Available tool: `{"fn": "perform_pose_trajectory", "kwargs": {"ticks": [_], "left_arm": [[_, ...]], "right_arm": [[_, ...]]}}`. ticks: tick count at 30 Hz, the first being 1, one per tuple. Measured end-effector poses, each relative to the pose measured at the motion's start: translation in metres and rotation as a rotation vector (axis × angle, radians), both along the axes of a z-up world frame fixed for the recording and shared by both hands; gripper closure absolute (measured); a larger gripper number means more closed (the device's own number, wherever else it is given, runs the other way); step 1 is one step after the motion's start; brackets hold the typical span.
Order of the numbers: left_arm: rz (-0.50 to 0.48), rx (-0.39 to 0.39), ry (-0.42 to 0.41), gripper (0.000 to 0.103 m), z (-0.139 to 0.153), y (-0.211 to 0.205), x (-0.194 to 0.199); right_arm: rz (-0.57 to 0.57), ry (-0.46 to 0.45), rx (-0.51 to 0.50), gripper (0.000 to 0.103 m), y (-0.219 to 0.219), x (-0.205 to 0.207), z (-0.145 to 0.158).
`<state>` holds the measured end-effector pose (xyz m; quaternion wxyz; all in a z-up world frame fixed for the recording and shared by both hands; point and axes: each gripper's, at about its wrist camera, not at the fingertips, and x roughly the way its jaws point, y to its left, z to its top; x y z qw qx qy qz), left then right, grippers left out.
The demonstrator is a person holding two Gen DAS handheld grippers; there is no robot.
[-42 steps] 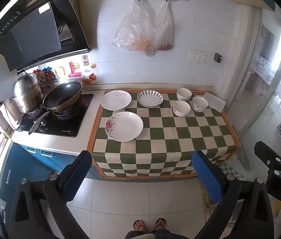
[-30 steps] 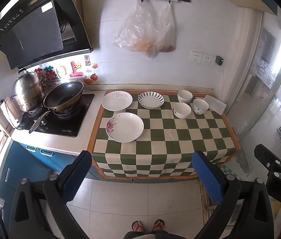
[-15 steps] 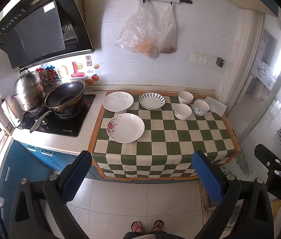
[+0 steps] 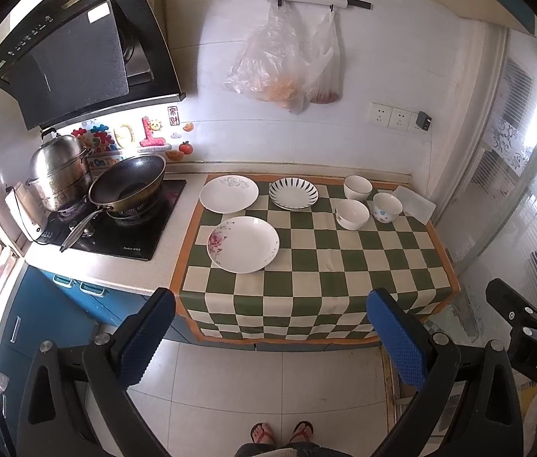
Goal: Organize plates and bowls
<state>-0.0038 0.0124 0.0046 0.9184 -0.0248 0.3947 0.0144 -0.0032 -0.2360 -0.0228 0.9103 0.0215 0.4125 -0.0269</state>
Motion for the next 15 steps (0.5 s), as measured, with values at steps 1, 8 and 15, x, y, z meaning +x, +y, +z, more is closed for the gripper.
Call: {"fn": "perform_pose_trajectory", "kwargs": {"ticks": [1,8,15], "left_arm": [[0.0,0.0,0.0,0.0,0.0002,0.0004,-0.0003],[0.001,-0.001,-0.002,0.0,-0.0005,-0.0009,-0.0011],[0.001,-0.001,-0.003,0.0,-0.0003,-0.0014,-0.0023]], "right_arm": [[0.001,0.0,-0.003,0.0,0.0005,0.0006,-0.0003],[-0.001,-0.002,-0.001,0.0,-0.0013,0.0003,-0.0012],[0.001,-0.005,0.001,0.0,-0.0016,-0.0003,-0.0014]]}}
